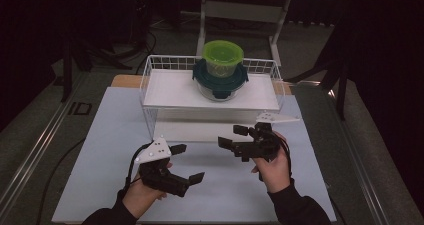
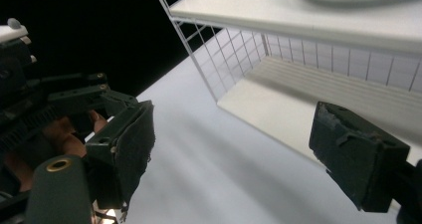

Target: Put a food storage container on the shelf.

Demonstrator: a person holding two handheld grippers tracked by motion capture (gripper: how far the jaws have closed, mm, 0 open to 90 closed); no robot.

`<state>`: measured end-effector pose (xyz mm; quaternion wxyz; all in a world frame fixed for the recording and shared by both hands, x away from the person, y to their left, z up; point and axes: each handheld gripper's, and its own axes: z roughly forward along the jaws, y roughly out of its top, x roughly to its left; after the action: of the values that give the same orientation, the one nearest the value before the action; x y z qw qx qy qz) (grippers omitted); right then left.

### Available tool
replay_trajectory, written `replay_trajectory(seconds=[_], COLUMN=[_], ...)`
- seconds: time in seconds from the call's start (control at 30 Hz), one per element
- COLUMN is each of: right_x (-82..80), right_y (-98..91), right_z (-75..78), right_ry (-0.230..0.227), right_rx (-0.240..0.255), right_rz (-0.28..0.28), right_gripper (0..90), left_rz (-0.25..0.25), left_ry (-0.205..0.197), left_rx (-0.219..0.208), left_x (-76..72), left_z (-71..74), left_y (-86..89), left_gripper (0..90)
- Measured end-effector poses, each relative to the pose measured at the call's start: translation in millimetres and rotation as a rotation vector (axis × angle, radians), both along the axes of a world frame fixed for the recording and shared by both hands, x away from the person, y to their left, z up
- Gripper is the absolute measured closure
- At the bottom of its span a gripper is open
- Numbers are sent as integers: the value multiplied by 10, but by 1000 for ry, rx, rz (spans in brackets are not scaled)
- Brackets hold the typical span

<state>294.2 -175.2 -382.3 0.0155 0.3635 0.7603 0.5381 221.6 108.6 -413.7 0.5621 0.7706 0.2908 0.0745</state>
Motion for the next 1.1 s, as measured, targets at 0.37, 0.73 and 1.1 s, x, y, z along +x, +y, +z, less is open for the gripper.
replay_trajectory(seconds=[0.37, 0.73, 1.1], right_x=[-74, -168, -308], right_y=[-115, -268, -408], right_z=[-345, -672, -814], right_ry=[32, 73, 68], right_rx=[-3, -27, -27], right_rz=[-10, -24, -39], right_gripper=[169, 168, 167], left_rz=[-9, 5, 7], left_ry=[44, 46, 59], left_rx=[13, 44, 56], left_x=[-63, -128, -197], left_z=[-236, -409, -576], left_y=[15, 43, 91], left_gripper=[6, 6, 6])
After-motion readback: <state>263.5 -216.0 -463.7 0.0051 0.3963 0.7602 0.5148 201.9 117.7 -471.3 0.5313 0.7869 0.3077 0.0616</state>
